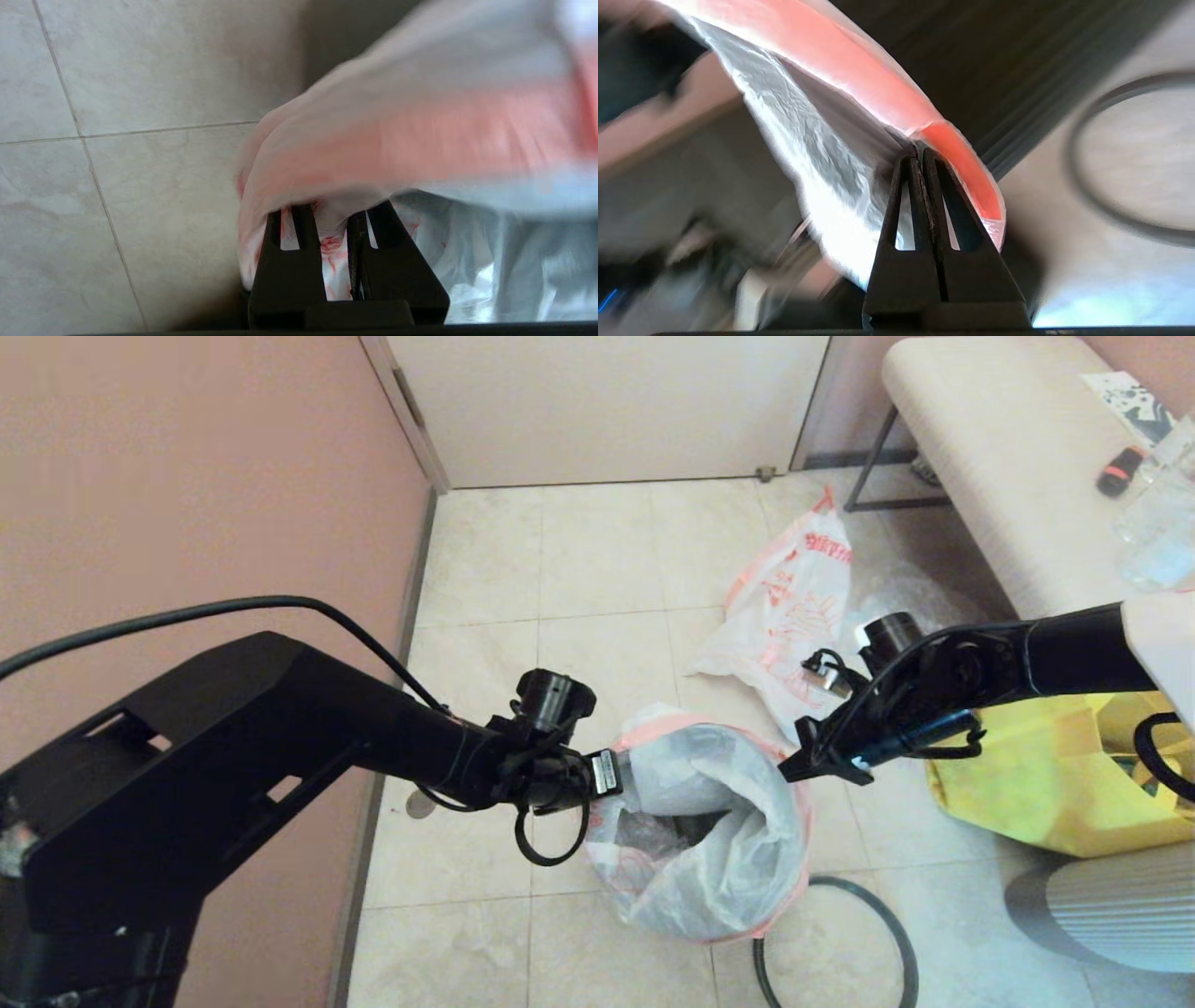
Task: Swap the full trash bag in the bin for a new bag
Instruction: Put the new garbage bag on the trash can
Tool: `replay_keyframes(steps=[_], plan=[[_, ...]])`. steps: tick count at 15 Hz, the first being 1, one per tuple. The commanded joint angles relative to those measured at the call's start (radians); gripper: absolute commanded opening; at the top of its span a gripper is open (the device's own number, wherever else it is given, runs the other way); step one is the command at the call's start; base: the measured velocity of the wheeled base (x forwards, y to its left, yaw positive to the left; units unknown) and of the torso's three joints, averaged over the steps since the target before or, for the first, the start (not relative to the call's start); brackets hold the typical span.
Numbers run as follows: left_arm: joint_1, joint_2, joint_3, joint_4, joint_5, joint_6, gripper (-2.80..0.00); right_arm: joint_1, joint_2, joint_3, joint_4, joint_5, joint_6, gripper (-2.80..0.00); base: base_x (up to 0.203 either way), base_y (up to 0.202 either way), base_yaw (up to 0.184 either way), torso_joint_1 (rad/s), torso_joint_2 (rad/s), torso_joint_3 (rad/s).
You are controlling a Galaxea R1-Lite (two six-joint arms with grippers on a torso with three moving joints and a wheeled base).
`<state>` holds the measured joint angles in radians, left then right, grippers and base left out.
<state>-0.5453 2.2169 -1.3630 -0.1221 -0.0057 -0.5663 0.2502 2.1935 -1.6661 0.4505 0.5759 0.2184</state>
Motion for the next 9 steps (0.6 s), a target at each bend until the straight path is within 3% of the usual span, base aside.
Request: replay_keyframes(steps=[1, 3, 6, 9], plan=[[-0.011, -0.036, 0.010, -0.001, -0.004, -0.001, -2.80, 0.022, 0.040, -0.046, -0.017, -0.100, 0.038, -2.80, 0.000, 0.000, 0.000, 0.000, 0.00, 0.000], [-0.015, -0.050, 0.015, -0.001, -0.005, -0.001, -2.80, 0.050, 0.056, -0.060, -0.089, -0.148, 0.095, -2.80, 0.000, 0.000, 0.000, 0.000, 0.00, 0.000], [-0.018, -0.070, 0.035, -0.003, -0.044, -0.001, -2.80, 0.133, 0.106, -0.082, -0.157, -0.310, 0.139, -2.80, 0.000, 0.000, 0.000, 0.000, 0.00, 0.000], [-0.013, -0.054, 0.036, -0.005, -0.051, 0.000, -2.80, 0.189, 0.164, -0.134, -0.176, -0.371, 0.163, -2.80, 0.000, 0.000, 0.000, 0.000, 0.00, 0.000]])
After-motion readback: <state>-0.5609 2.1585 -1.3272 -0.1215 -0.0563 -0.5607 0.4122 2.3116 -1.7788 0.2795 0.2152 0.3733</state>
